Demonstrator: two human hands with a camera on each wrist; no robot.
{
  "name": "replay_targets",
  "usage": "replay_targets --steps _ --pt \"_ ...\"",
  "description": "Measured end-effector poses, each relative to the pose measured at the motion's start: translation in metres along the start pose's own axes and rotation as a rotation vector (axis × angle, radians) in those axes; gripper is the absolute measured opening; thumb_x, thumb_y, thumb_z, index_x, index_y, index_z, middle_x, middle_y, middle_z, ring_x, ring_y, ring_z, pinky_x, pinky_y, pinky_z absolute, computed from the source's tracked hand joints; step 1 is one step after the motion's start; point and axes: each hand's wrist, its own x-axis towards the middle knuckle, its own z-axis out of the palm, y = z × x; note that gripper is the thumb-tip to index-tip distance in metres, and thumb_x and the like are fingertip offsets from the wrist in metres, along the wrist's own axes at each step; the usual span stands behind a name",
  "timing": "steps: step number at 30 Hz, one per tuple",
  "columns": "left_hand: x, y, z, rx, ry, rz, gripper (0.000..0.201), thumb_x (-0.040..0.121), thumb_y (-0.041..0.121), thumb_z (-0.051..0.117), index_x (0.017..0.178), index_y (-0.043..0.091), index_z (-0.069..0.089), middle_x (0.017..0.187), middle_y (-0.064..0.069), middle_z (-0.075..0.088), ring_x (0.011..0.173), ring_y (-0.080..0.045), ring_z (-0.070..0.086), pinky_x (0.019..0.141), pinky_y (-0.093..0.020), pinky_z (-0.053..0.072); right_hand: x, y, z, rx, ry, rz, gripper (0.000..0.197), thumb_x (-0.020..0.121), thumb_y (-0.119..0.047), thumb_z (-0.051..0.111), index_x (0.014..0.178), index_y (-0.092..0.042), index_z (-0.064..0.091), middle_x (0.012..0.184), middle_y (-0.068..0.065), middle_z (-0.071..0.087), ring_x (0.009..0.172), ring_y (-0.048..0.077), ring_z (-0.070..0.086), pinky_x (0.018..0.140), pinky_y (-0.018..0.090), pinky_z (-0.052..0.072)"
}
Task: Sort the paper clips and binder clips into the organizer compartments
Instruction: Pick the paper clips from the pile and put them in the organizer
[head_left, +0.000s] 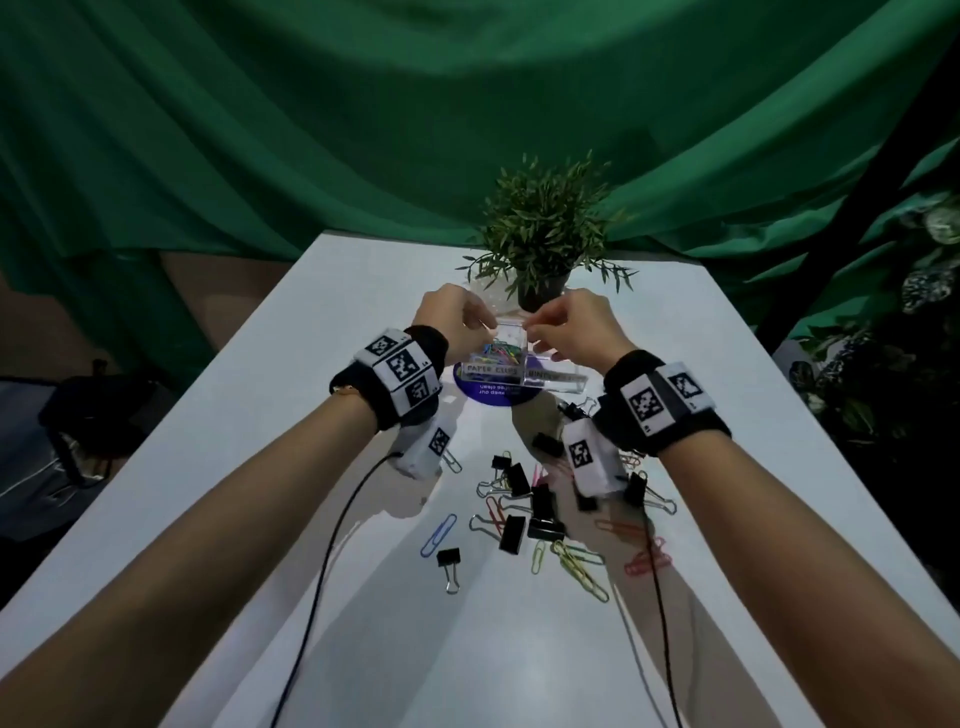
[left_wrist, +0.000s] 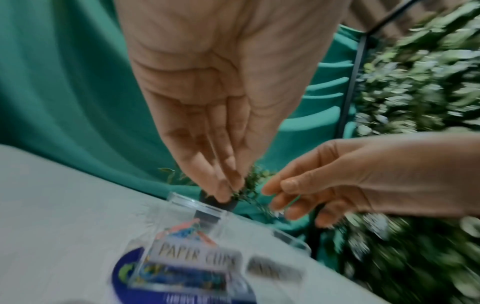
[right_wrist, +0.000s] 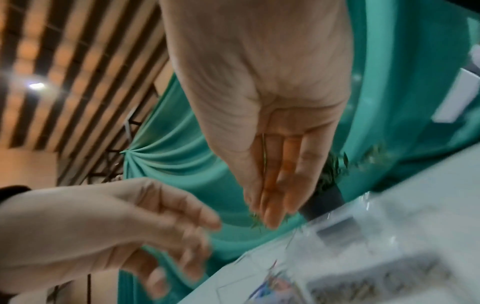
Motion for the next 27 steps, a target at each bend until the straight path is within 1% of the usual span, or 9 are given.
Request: replay_targets --steps 4,5,7,9,11,16,21,24,27 --pt "-0.039 0.001 0.007 0.234 -0.456 0.12 0.026 0.077 0.013 0.077 0.102 0.007 0.073 0.075 -0.002 0.066 0.064 -0.016 0.062 0.052 -0.022 0.054 -0.04 0.005 -0.023 -0.304 -0.341 -0.142 0.015 0.08 -0.011 0.073 0.094 -0.018 0.077 0.065 -0.006 0.066 0.049 -0.005 0.059 0.056 0.014 0.051" --pt "-0.046 0.0 0.011 0.287 -0.549 0.135 0.032 0.074 0.017 0.08 0.104 0.009 0.072 0.077 -0.001 0.067 0.064 -0.016 0.062 0.052 -0.021 0.053 -0.05 0.007 -0.024 -0.387 -0.419 -0.178 0.017 0.078 -0.013 0.075 0.094 -0.02 0.077 0.065 -0.008 0.066 0.051 -0.004 0.059 0.056 0.012 0.05" --pt "-0.056 -0.001 0.02 0.398 -0.622 0.188 0.042 0.07 0.025 0.083 0.109 0.016 0.07 0.084 0.001 0.066 0.069 -0.015 0.062 0.057 -0.022 0.051 -0.069 0.01 -0.019 -0.507 -0.517 -0.238 0.021 0.074 -0.016 0.077 0.093 -0.026 0.078 0.072 -0.005 0.071 0.063 0.003 0.062 0.064 0.021 0.053" --pt "-0.065 -0.002 0.027 0.421 -0.62 0.242 0.049 0.065 0.03 0.085 0.111 0.024 0.07 0.092 0.003 0.059 0.077 -0.018 0.061 0.069 -0.029 0.054 -0.088 0.011 -0.011 -0.58 -0.551 -0.253 0.021 0.071 -0.026 0.079 0.091 -0.033 0.078 0.078 -0.008 0.073 0.069 0.007 0.062 0.064 0.027 0.052" --pt "-0.071 0.0 0.032 0.428 -0.634 0.276 0.05 0.064 0.032 0.086 0.111 0.027 0.07 0.098 0.002 0.054 0.084 -0.02 0.06 0.075 -0.032 0.053 -0.1 0.014 -0.003 -0.616 -0.54 -0.244 0.026 0.065 -0.036 0.082 0.091 -0.036 0.077 0.075 -0.012 0.07 0.069 0.007 0.06 0.057 0.024 0.044" --pt "-0.081 -0.001 0.042 0.603 -0.568 0.338 0.035 0.071 0.029 0.081 0.104 0.023 0.072 0.105 -0.004 0.065 0.081 -0.014 0.051 0.072 -0.03 0.05 -0.113 0.017 0.01 -0.683 -0.468 -0.25 0.037 0.061 -0.047 0.082 0.093 -0.032 0.073 0.08 -0.011 0.07 0.076 0.013 0.061 0.062 0.029 0.05" --pt "-0.089 -0.004 0.042 0.603 -0.505 0.363 0.03 0.071 0.019 0.078 0.1 0.017 0.072 0.102 -0.004 0.069 0.077 -0.015 0.054 0.069 -0.028 0.048 -0.114 0.017 0.021 -0.669 -0.423 -0.231 0.044 0.055 -0.06 0.077 0.083 -0.027 0.072 0.078 -0.008 0.07 0.074 0.015 0.063 0.055 0.025 0.044" --pt "-0.084 -0.007 0.035 0.599 -0.472 0.348 0.034 0.069 0.021 0.08 0.102 0.015 0.071 0.103 -0.004 0.07 0.087 -0.019 0.063 0.071 -0.026 0.046 -0.114 0.015 0.025 -0.646 -0.424 -0.213 0.038 0.058 -0.057 0.076 0.079 -0.026 0.072 0.077 -0.008 0.071 0.074 0.015 0.064 0.056 0.025 0.046" --pt "-0.072 -0.012 0.022 0.57 -0.366 0.308 0.036 0.069 0.024 0.082 0.102 0.014 0.071 0.104 -0.003 0.069 0.084 -0.015 0.058 0.071 -0.024 0.043 -0.115 0.013 0.024 -0.645 -0.433 -0.202 0.03 0.063 -0.048 0.077 0.081 -0.024 0.074 0.078 -0.007 0.071 0.074 0.015 0.063 0.058 0.025 0.048"
